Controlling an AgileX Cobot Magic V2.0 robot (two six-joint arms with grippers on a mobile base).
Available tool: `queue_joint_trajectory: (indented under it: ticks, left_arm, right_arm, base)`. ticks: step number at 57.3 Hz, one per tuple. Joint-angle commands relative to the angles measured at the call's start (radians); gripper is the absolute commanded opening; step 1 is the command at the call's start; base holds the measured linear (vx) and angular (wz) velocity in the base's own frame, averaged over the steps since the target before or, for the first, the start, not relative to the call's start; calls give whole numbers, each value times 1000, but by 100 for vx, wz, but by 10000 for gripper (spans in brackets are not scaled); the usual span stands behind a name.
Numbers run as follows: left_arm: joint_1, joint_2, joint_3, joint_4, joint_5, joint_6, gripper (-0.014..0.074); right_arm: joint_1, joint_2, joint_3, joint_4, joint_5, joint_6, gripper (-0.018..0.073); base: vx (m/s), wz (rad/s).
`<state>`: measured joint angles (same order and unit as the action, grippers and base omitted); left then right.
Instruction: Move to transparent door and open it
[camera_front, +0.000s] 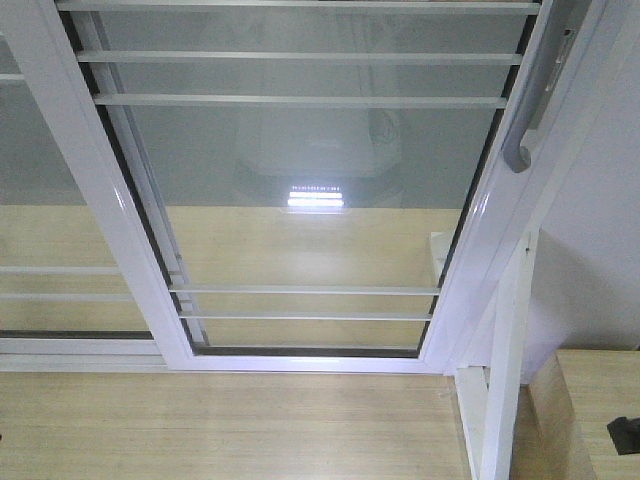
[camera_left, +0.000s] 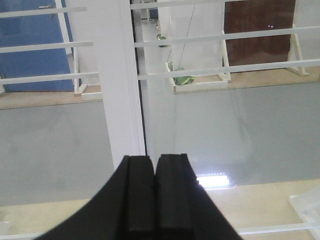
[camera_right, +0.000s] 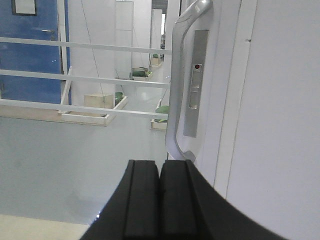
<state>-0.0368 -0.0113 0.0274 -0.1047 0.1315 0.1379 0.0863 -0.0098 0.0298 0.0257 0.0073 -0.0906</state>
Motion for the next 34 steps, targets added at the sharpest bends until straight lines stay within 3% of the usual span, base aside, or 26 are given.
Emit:
queue_joint_trajectory:
  ticks: [1,24,34]
  left_arm:
    - [-5,-12,27,-10,-109,-7,4]
    - [-5,-2,-8,-55,-333,-17,4]
    - [-5,213,-182,-54,-343,-15,4]
  right_arm:
    - [-4,-14,14,-1,-85,0,0]
    - [-4,-14,-28,-1,-201,-5,0]
    - [-4,87,-202,0,-133,-11,0]
  base:
    - [0,0]
    - [0,0]
    - [0,0]
